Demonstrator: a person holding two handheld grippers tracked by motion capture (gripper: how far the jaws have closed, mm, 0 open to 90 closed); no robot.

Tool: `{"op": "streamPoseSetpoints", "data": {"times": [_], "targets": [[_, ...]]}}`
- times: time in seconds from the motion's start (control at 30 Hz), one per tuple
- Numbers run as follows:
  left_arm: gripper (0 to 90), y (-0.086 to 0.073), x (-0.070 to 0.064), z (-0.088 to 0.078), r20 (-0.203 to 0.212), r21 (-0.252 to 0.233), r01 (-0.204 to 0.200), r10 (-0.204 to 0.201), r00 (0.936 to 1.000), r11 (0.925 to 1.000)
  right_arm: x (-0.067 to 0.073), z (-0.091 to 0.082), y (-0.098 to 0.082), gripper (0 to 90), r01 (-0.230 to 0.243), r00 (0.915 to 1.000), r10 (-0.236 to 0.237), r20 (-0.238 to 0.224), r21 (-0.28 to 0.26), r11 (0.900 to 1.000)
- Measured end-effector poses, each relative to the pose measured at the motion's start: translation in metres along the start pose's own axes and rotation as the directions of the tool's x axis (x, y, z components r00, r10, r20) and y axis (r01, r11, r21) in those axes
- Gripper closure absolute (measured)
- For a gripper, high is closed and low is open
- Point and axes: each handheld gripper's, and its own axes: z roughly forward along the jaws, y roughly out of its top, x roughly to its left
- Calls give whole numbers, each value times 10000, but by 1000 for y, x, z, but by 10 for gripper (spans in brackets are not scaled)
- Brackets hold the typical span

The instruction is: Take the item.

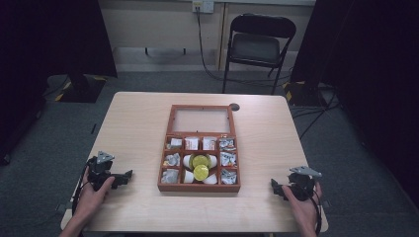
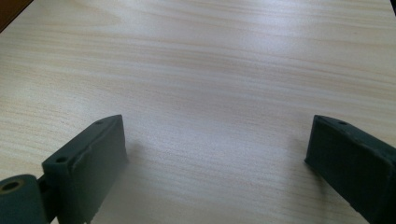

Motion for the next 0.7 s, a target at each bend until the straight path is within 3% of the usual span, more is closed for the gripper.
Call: {"op": "streamPoseSetpoints", "data": {"times": [0.27, 0.43, 0.47, 0.7], "targets": [[0, 0, 0, 0, 3, 10, -21, 21, 10000, 10000, 0, 0, 0, 45, -28, 10000, 28, 26, 13, 10000], [0, 0, 0, 0, 3, 9, -21, 21, 10000, 10000, 1, -2, 1, 91, -53, 10000, 53, 0, -19, 10000], [0, 0, 0, 0, 10, 11, -20, 20, 10000, 10000, 2, -2, 2, 140, -24, 10000, 23, -55, -36, 10000], [0, 0, 0, 0, 4, 10, -19, 19, 10000, 10000, 4, -6, 4, 147, -193, 9989, 184, -442, -200, 9996]]}}
